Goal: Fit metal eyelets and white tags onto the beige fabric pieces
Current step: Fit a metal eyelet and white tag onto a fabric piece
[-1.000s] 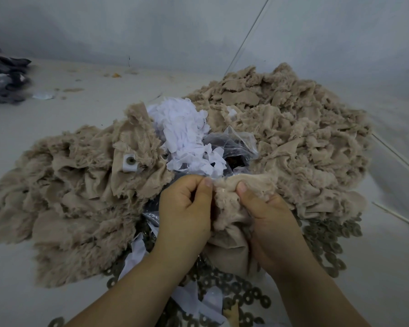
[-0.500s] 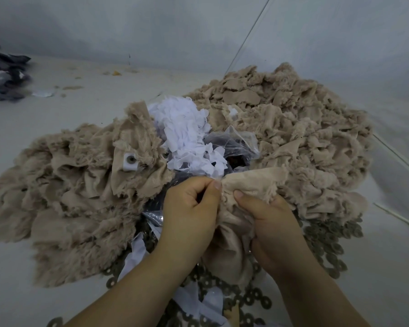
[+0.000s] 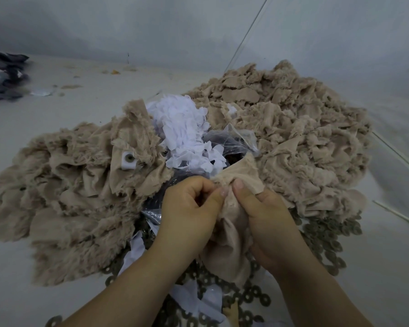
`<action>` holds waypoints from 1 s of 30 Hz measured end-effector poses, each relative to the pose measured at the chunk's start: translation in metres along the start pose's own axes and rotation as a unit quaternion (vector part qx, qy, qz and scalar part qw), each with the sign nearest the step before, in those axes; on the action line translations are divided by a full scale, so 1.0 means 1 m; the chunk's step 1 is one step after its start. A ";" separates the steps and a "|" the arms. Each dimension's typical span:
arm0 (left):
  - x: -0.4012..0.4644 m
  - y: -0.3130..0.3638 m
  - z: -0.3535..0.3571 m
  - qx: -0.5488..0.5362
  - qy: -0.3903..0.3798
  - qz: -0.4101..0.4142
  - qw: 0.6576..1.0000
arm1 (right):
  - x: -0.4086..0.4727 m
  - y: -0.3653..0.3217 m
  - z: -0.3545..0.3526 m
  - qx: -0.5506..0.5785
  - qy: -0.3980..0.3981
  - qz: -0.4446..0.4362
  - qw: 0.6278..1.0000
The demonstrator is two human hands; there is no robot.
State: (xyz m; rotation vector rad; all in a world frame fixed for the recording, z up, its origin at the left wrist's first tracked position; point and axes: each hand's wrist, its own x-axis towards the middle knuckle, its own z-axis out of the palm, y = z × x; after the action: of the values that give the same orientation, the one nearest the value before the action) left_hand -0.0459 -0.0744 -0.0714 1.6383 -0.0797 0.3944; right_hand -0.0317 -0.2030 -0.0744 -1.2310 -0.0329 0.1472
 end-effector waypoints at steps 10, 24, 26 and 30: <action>0.002 -0.005 0.002 0.019 0.029 -0.003 0.999 | -0.006 -0.005 0.006 0.050 0.026 0.073 0.996; -0.005 -0.004 0.006 0.206 0.015 0.135 0.969 | -0.004 -0.001 0.001 0.018 0.017 0.005 1.000; -0.003 -0.005 0.004 0.180 0.015 0.132 0.975 | -0.003 0.000 0.000 0.012 0.041 -0.010 0.999; 0.000 -0.005 0.004 0.053 0.000 0.049 0.997 | -0.002 0.001 0.002 0.036 0.052 0.004 0.998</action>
State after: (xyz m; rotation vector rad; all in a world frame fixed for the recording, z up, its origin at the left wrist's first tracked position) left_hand -0.0440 -0.0778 -0.0765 1.7430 -0.1416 0.4817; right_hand -0.0335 -0.2011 -0.0745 -1.1656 0.0675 0.0892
